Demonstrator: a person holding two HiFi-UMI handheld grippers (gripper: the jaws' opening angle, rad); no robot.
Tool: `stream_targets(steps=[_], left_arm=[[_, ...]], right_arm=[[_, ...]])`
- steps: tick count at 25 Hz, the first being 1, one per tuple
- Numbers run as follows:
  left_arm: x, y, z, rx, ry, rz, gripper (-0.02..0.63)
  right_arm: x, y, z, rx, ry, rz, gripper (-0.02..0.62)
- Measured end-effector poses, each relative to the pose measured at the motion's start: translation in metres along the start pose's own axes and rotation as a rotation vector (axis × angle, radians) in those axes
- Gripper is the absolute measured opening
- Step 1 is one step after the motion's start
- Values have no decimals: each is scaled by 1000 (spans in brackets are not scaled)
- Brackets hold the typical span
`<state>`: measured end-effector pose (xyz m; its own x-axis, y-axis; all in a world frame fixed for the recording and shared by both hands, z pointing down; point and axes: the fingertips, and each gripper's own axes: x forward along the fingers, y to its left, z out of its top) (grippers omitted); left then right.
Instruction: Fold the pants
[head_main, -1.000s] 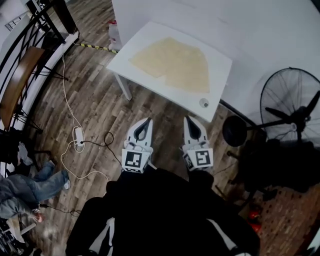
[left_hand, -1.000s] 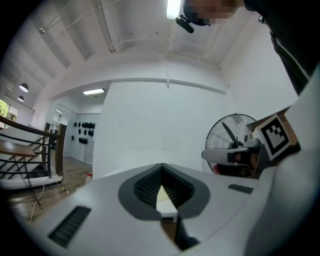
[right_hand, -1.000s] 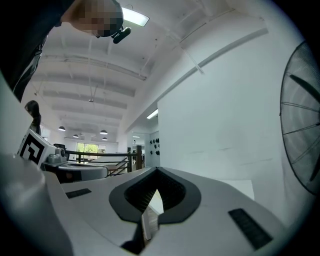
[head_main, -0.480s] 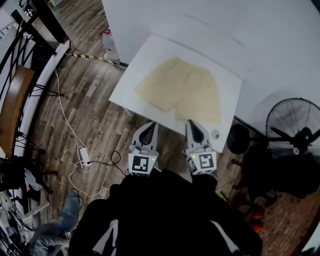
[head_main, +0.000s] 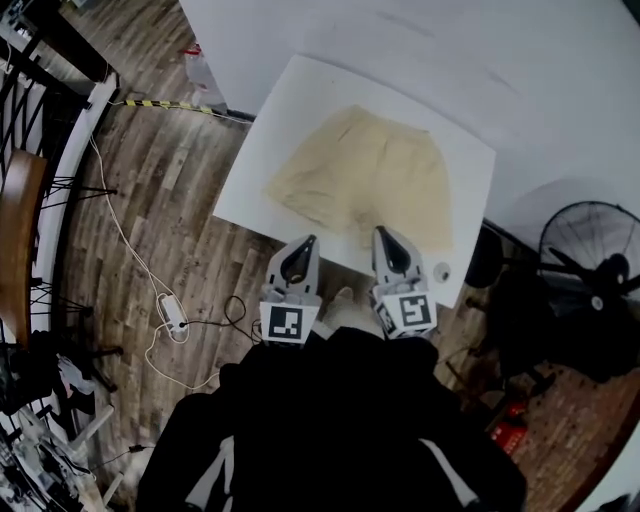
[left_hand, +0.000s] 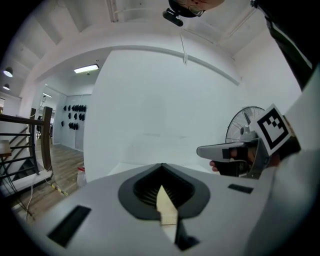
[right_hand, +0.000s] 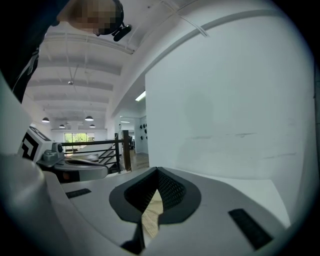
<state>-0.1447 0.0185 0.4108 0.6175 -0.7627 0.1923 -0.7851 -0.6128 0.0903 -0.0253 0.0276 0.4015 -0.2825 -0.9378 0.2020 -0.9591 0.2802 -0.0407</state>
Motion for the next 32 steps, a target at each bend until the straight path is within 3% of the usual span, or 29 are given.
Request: stream_targets(steps=[10,20,32], left_arm=[[52,34,-23,1,97,46,-3],[107,56,-59,-15,191,102,-2],[146,102,-100,4,343,156,-2]], right_arm=[[78,-18,-22,-22,94,113,-6],[147,-57,-52,-36,202,168,-6],[233,-76,-72,-149,299,264,-5]])
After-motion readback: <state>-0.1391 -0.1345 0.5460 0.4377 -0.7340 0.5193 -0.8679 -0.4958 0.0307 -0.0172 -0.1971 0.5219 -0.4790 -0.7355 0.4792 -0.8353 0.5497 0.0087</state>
